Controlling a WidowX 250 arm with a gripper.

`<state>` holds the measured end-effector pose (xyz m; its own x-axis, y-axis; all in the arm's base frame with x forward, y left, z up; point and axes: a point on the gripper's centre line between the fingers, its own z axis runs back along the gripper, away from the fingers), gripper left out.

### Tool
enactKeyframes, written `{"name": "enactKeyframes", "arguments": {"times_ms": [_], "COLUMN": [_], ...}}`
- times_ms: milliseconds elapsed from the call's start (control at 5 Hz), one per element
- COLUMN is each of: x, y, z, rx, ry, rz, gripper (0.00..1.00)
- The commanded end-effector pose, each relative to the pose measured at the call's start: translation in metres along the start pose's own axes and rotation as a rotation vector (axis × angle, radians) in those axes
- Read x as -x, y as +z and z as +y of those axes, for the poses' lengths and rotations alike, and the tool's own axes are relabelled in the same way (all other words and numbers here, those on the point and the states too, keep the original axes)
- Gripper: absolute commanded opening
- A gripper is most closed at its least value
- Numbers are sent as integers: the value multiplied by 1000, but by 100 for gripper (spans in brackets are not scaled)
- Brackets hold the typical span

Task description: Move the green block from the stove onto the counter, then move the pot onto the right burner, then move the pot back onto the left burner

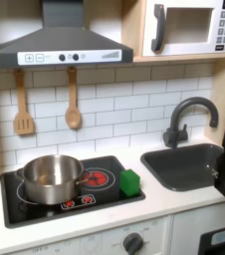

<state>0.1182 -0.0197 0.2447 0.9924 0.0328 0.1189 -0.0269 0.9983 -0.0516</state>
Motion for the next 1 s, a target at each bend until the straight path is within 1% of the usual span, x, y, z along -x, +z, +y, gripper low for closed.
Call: {"name": "enactKeyframes", "arguments": {"times_ms": [0, 200, 400, 600, 800], "x": [0, -15, -27, -43, -62], "y": [0, -4, -16, -22, -24], "z": [0, 3, 6, 5, 11], "rx": [0, -61, -66, -66, -60], "ry": [0, 27, 48, 57, 100], "rz": [0, -20, 1, 4, -2], "gripper": [100, 100, 100, 100, 100]}}
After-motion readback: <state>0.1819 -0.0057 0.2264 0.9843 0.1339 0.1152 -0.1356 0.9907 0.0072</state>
